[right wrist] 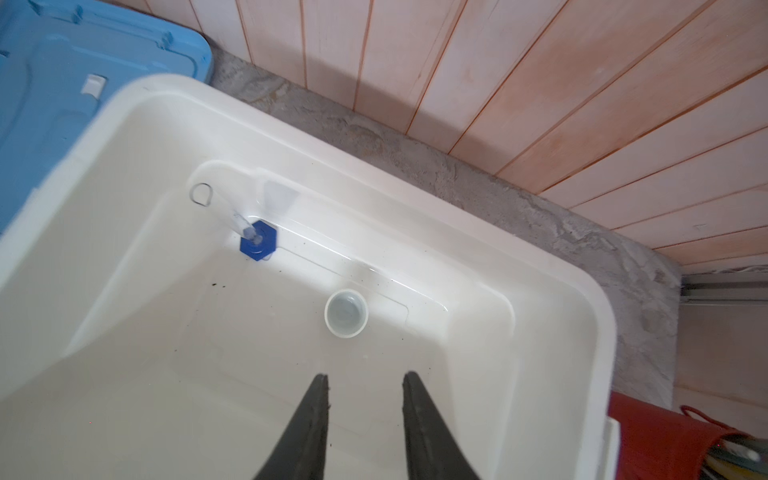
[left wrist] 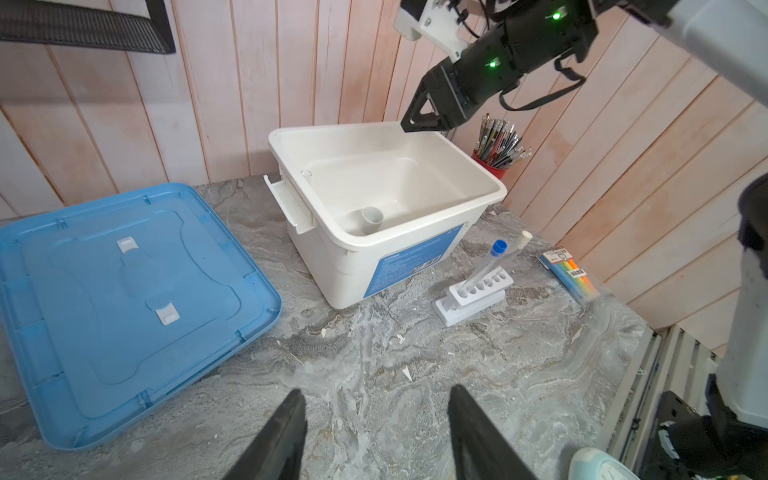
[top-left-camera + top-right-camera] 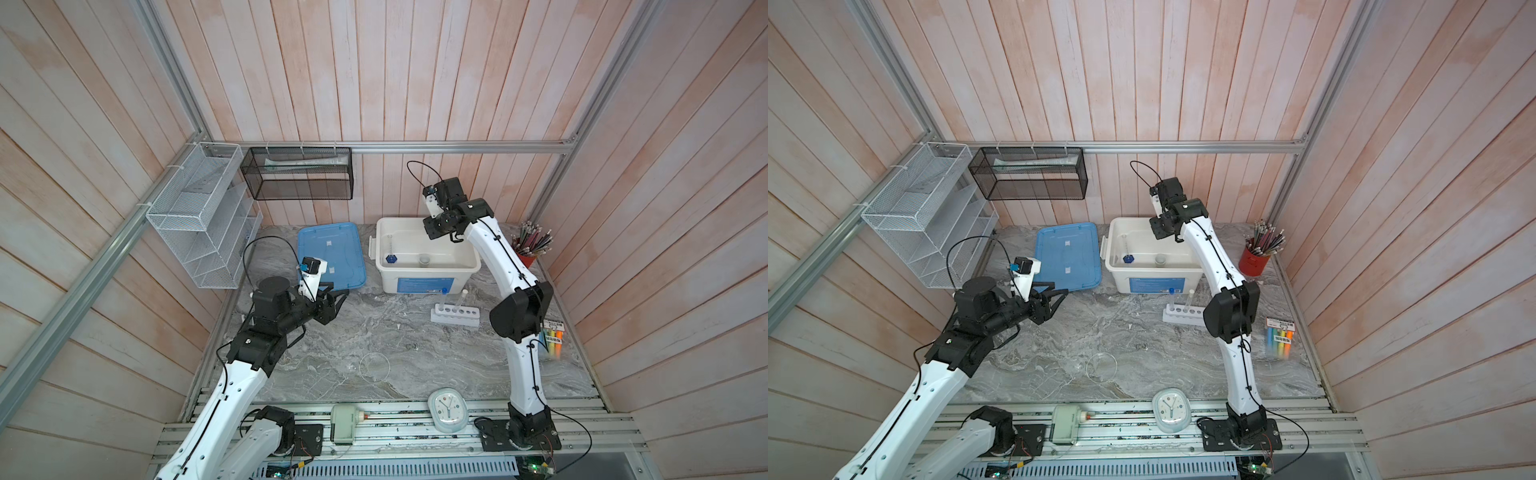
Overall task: Organize the chemistry lab equipment
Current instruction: 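Raise the right gripper and move it down over the clear petri dish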
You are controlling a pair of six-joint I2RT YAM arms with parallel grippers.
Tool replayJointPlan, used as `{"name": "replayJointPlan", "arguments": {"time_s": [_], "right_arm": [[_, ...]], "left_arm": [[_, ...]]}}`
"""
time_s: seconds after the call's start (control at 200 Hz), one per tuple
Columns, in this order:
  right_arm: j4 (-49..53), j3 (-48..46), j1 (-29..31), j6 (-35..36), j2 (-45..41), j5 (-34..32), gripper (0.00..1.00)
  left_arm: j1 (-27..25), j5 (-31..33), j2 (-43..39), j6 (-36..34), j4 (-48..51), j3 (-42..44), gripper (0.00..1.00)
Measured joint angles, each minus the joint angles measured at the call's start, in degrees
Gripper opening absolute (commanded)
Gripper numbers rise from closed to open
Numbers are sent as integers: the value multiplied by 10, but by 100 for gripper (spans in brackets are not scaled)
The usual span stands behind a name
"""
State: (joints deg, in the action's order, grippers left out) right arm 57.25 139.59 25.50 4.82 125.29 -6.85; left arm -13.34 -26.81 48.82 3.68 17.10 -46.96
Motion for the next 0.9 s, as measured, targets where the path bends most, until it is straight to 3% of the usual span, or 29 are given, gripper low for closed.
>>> {"name": "replayJointPlan", "arguments": {"time_s": [0.245, 0.49, 0.695, 0.9], "right_arm": [[0, -85, 143, -11, -147, -75, 32], [-40, -390, 281, -103, -282, -63, 32], [-108, -614, 332, -216, -315, -5, 32], [-167, -691, 351, -290, -304, 27, 33]], "left_arm": [[47, -17, -24, 46, 0, 10, 57], [51, -30, -42, 114, -13, 51, 57], [51, -3, -66, 161, -21, 101, 57], [51, 18, -77, 187, -19, 142, 57]]}}
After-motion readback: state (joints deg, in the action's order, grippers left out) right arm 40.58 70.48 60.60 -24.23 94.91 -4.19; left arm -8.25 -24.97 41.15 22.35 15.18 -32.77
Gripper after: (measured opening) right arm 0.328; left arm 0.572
